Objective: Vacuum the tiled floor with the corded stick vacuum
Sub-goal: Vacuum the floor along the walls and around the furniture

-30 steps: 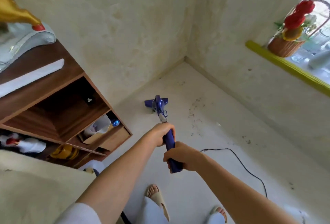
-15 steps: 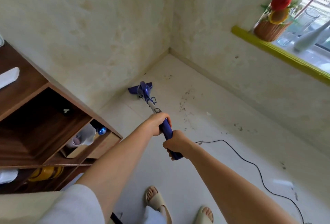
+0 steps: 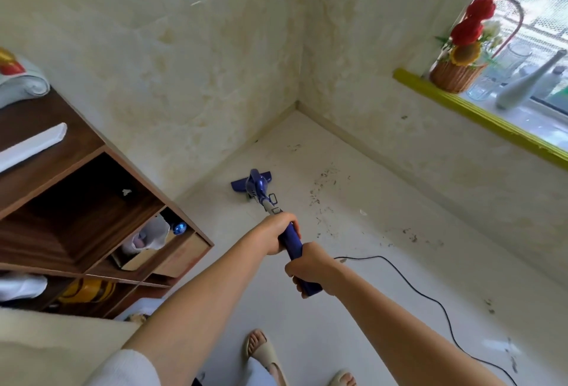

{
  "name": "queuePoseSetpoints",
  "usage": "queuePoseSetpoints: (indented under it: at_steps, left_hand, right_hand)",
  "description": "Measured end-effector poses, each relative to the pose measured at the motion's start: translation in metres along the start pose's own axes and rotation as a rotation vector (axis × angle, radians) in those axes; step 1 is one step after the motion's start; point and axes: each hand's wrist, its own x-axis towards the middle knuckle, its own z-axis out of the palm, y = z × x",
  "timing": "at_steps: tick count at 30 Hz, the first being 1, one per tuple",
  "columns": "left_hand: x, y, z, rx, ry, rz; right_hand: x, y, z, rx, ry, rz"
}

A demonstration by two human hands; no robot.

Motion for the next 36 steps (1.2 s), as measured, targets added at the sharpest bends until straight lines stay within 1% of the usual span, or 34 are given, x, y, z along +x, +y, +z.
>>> queuePoseSetpoints:
  at_steps: [3, 7, 10, 13, 17, 20, 24, 30, 36]
  left_hand:
    - [-0.02, -0.012, 0.014, -0.043, -0.01, -0.026]
    - [-0.049, -0.011, 0.034, -0.059, 0.004, -0.031]
    - [-0.065, -0.007, 0.045, -0.159, 0.034, -0.048]
    - [-0.075, -0.006, 0.055, -0.257, 0.007, -0.055]
    - [-0.08, -0.01, 0.078, -0.257, -0.028, -0.097]
    - [-0.078, -0.002, 0.097, -0.198, -0.01, -0.095]
    - [-0.071, 0.016, 0.103, -0.131, 0.03, -0.073]
    - [-0.032, 0.043, 0.077, -0.126, 0.087, -0.061]
    - [0.005, 0.09, 0.041, -0.201, 0.155, 0.002]
  right_hand:
    - [-0.027, 0.011, -0.008, 0.004, -0.03, -0.004]
    - [-0.058, 0.015, -0.022, 0.022, -0.053, -0.004]
    - [-0.074, 0.012, -0.036, 0.053, -0.051, -0.006]
    - [-0.086, 0.012, -0.051, -0.03, -0.062, -0.023]
    - [-0.09, 0.025, -0.071, -0.096, -0.085, 0.001]
    - [-0.085, 0.035, -0.085, -0.09, -0.069, 0.024]
    - [-0.073, 0.028, -0.096, -0.015, -0.076, 0.019]
    - [-0.027, -0.001, -0.09, -0.123, -0.022, -0.03]
    - [0.019, -0.062, -0.094, -0.233, -0.007, -0.065]
